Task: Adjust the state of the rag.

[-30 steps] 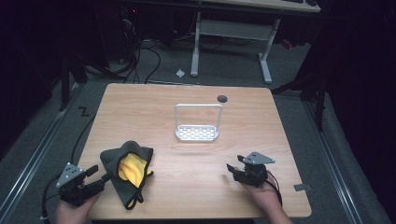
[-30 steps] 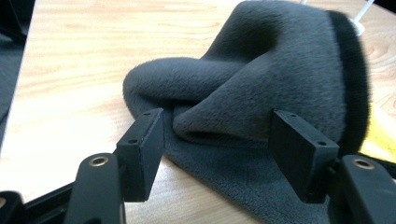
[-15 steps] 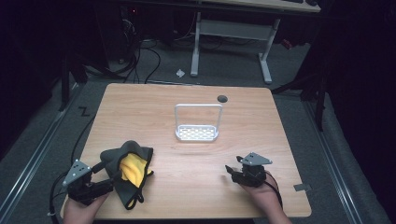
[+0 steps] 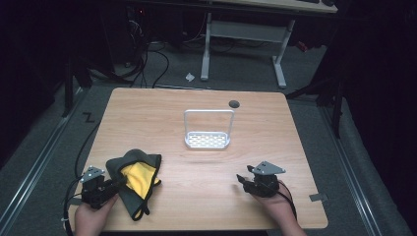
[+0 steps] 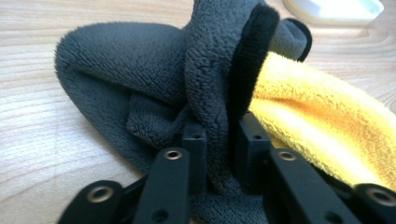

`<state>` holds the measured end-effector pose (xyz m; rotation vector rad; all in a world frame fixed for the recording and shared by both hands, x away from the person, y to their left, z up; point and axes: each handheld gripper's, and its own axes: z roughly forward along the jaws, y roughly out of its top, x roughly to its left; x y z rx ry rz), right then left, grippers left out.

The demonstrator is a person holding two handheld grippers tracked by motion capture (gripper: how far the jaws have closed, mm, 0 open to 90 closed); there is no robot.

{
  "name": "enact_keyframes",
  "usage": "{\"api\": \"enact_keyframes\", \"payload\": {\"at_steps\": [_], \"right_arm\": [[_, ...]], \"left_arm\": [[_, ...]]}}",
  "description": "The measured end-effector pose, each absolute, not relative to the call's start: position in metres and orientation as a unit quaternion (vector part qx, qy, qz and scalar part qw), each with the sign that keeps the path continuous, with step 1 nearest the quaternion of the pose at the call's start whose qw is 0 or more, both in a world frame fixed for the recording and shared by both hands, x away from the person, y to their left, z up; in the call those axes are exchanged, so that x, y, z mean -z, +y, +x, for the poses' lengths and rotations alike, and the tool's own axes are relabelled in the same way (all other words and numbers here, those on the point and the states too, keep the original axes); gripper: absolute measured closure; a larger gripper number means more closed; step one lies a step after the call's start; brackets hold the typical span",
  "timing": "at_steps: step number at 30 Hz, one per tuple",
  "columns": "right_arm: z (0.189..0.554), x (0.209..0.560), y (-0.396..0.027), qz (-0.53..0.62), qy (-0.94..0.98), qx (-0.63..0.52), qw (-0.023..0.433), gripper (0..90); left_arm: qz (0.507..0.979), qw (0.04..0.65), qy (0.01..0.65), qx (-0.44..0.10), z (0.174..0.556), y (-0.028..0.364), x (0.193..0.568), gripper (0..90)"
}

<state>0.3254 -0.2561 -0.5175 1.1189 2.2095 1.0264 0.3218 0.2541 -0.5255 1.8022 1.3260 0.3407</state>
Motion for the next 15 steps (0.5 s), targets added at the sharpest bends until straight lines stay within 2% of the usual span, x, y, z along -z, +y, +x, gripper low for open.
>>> {"api": "enact_keyframes", "payload": {"at_steps": [9,15], "right_arm": [[0.322,0.516,-0.255,0.403,0.802,-0.382,0.223,51.1],[0.320,0.516,-0.251,0.392,0.806,-0.385,0.220,51.4]], "left_arm": [[0.749,0.418,0.499,-0.125,0.316,0.227,0.528,79.8],[0.775,0.417,0.464,-0.106,0.310,0.190,0.526,79.8]]}}
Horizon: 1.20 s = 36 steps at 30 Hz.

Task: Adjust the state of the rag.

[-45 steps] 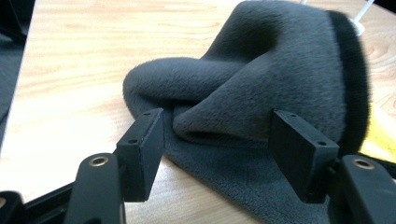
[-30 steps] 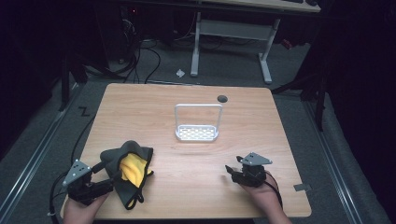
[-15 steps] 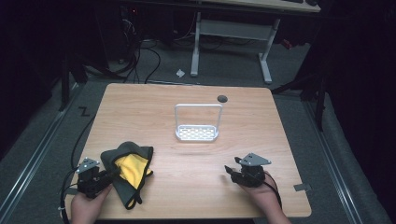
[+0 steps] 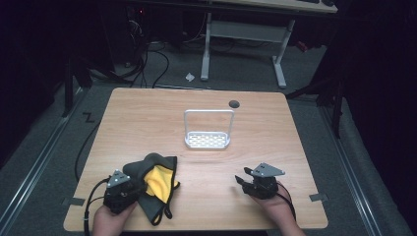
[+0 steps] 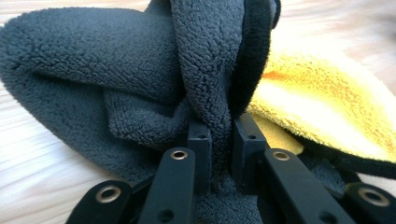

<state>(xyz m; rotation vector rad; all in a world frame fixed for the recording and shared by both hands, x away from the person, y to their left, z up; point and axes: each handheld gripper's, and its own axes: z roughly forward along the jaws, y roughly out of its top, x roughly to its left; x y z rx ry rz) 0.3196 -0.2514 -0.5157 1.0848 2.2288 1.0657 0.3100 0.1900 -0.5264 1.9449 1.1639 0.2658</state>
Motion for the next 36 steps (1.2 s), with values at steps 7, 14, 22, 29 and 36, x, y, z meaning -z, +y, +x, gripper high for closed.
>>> {"api": "enact_keyframes", "payload": {"at_steps": [7,14,22,29,36], "right_arm": [[0.312,0.511,-0.240,0.371,0.808,-0.399,0.223,47.9],[0.304,0.504,-0.228,0.351,0.809,-0.415,0.225,45.0],[0.298,0.498,-0.201,0.324,0.812,-0.436,0.211,42.3],[0.287,0.498,-0.158,0.287,0.829,-0.447,0.178,39.2],[0.285,0.511,-0.139,0.268,0.855,-0.411,0.166,59.9]], "left_arm": [[0.795,0.423,0.427,-0.077,0.315,0.133,0.526,79.6],[0.804,0.436,0.397,-0.075,0.311,0.092,0.529,79.1],[0.807,0.436,0.390,-0.082,0.307,0.089,0.529,78.4],[0.804,0.442,0.389,-0.081,0.306,0.089,0.531,77.3],[0.802,0.446,0.390,-0.070,0.308,0.092,0.530,77.5]]}}
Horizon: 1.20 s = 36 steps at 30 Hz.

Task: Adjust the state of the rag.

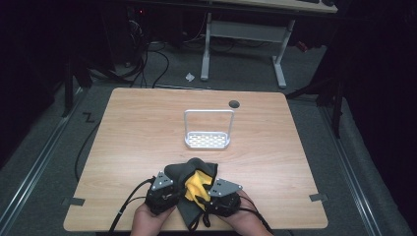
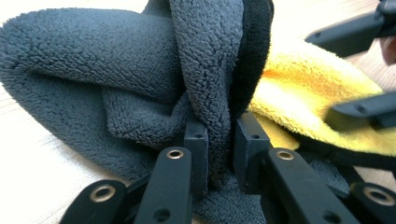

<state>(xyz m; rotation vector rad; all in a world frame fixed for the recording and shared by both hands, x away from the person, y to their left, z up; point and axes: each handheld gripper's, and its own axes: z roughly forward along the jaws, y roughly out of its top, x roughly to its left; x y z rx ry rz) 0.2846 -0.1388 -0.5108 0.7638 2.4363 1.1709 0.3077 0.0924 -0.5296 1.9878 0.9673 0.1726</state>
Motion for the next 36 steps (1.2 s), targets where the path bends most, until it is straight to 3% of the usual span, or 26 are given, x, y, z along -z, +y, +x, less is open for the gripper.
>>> {"api": "enact_keyframes", "payload": {"at_steps": [2,6,25,36], "right_arm": [[0.285,0.511,-0.142,0.272,0.856,-0.406,0.172,73.5],[0.288,0.508,-0.152,0.284,0.847,-0.403,0.199,83.3],[0.312,0.510,-0.205,0.349,0.826,-0.367,0.247,84.2],[0.319,0.511,-0.224,0.369,0.820,-0.359,0.250,84.1]], "left_arm": [[0.800,0.450,0.392,-0.066,0.308,0.094,0.528,78.5],[0.791,0.460,0.398,-0.059,0.310,0.101,0.523,79.6],[0.755,0.483,0.436,-0.079,0.320,0.146,0.507,79.8],[0.741,0.479,0.464,-0.074,0.333,0.177,0.513,78.1]]}}
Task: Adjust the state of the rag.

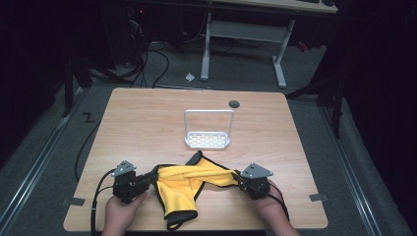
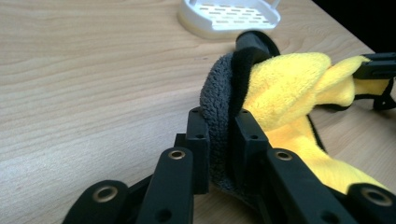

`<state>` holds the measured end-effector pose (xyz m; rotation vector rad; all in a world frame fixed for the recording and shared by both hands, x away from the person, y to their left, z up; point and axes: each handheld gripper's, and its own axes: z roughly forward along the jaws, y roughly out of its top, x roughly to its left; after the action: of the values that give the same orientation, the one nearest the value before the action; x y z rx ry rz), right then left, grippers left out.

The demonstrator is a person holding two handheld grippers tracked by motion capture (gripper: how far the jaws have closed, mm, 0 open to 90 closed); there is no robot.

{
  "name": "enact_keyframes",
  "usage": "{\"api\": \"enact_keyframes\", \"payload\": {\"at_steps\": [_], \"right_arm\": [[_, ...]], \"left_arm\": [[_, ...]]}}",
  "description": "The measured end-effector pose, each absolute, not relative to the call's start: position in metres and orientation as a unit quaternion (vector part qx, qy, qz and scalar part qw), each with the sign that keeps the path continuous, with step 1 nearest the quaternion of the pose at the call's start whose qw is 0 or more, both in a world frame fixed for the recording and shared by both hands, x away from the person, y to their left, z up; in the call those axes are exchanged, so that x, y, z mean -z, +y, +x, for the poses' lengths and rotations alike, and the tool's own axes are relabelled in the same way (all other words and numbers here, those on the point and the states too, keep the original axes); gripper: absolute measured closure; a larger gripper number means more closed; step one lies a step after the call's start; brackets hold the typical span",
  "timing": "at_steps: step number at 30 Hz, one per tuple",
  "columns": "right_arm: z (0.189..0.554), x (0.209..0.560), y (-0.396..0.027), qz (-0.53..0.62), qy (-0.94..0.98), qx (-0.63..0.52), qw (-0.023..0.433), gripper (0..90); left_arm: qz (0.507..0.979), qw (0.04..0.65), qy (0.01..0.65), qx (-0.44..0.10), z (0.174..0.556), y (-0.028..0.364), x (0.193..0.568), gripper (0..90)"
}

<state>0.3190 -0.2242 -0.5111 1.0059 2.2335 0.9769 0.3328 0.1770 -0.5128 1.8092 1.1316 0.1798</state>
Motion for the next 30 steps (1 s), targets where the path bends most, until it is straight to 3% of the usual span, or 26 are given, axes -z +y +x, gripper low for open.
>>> {"api": "enact_keyframes", "payload": {"at_steps": [6,8,13,19,30], "right_arm": [[0.322,0.511,-0.233,0.382,0.817,-0.335,0.274,84.4],[0.325,0.512,-0.241,0.394,0.812,-0.341,0.264,84.3],[0.326,0.513,-0.245,0.400,0.810,-0.341,0.258,84.3],[0.326,0.512,-0.247,0.404,0.807,-0.341,0.263,84.0],[0.332,0.513,-0.273,0.441,0.790,-0.326,0.275,83.9]], "left_arm": [[0.731,0.473,0.485,-0.075,0.337,0.185,0.518,72.7],[0.729,0.479,0.485,-0.067,0.337,0.185,0.518,68.1],[0.738,0.474,0.472,-0.089,0.331,0.174,0.512,66.5],[0.730,0.485,0.473,-0.091,0.324,0.173,0.504,55.8],[0.744,0.452,0.486,-0.084,0.328,0.167,0.523,50.7]]}}
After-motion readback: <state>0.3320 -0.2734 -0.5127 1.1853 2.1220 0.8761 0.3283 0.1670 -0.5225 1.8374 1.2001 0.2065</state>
